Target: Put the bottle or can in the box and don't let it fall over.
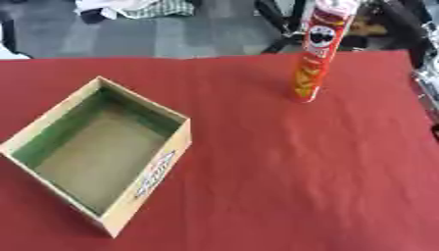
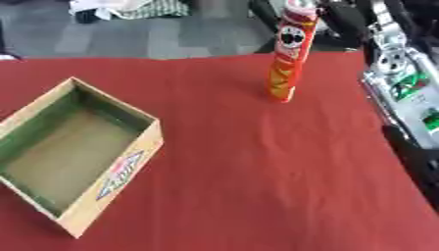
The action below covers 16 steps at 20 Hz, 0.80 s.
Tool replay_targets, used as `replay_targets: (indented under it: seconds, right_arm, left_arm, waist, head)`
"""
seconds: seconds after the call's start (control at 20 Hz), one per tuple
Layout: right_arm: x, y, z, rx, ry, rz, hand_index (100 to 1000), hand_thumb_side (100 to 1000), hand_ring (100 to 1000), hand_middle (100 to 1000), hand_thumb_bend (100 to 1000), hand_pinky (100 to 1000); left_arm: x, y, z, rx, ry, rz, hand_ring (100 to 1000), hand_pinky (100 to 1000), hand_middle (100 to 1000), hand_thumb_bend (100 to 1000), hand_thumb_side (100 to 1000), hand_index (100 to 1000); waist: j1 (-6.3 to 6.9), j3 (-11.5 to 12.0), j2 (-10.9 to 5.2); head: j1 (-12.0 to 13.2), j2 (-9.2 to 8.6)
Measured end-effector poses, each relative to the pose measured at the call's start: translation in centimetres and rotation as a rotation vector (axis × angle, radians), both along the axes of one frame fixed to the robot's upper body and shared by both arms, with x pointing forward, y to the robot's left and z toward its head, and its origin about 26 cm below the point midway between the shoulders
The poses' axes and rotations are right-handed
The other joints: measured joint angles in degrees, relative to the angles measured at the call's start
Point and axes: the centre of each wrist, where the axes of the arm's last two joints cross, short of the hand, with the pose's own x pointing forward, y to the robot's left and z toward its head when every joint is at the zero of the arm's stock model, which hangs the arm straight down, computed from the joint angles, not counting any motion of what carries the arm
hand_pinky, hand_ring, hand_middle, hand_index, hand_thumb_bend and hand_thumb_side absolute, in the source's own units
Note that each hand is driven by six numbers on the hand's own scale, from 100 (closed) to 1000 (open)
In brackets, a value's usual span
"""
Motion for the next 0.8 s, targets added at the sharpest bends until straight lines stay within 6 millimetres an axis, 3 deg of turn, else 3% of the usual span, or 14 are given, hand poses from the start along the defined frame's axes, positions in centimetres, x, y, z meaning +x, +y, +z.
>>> replay_targets:
  seconds: [0.8]
  right_arm:
    - [0.07,0.36,0.48,-0.014,-0.009,0.008,801,589,831,805,100,687]
  left_arm:
    - [0.00,0.00,0.00,0.000,0.001,0.001,838,831,824,588,428,688]
  waist:
    - [0.12,0.02,-0.09]
  head:
    - [-0.01,0.38]
